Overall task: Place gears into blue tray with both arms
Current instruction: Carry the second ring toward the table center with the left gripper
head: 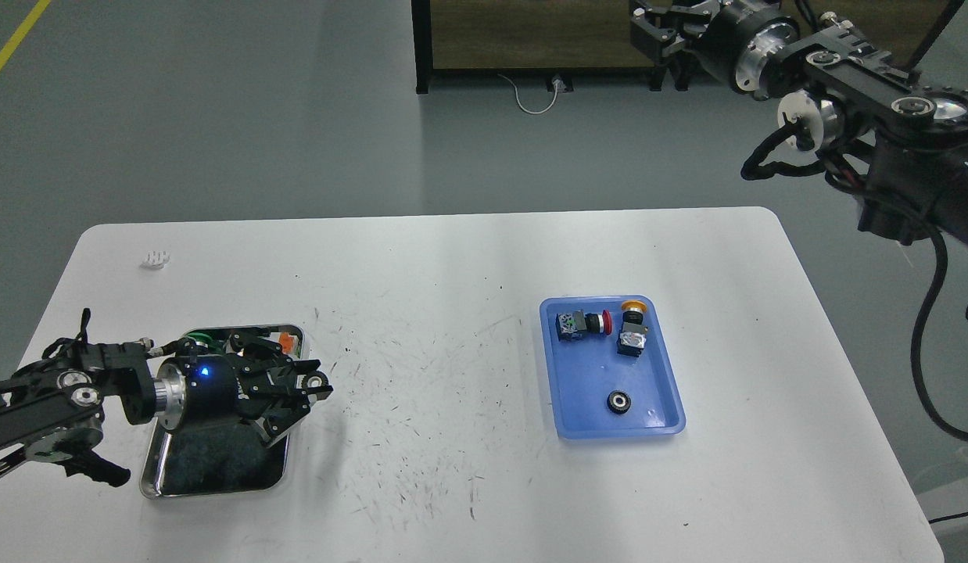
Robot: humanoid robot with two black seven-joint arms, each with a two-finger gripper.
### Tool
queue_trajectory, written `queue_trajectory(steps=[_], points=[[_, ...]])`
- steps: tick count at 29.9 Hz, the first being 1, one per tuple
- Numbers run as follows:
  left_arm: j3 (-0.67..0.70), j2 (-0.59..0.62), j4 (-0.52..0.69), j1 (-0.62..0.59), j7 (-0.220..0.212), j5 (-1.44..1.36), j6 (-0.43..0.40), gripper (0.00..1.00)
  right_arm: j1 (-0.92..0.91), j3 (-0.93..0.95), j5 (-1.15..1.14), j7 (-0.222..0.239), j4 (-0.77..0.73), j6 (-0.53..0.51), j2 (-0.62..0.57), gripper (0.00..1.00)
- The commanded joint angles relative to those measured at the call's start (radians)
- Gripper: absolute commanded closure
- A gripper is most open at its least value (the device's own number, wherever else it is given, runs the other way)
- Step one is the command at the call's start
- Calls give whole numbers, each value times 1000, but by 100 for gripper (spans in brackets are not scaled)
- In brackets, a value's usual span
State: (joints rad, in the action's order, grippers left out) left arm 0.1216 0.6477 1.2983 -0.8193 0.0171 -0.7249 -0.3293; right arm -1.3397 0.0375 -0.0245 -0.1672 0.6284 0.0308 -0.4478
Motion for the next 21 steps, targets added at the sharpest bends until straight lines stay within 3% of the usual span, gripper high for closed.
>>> queue_trajectory(steps=[1, 9, 21], points=[[-45, -118, 1, -47, -15, -4, 9, 70, 7, -2, 1, 2, -1, 0, -8, 12], [-111, -339, -122, -115, -26, 2, 12, 69, 14, -10, 1, 3, -26, 0, -3, 12], [-148, -606, -369, -109, -34, 1, 27, 69, 36, -22, -2, 2, -38, 0, 5, 12]])
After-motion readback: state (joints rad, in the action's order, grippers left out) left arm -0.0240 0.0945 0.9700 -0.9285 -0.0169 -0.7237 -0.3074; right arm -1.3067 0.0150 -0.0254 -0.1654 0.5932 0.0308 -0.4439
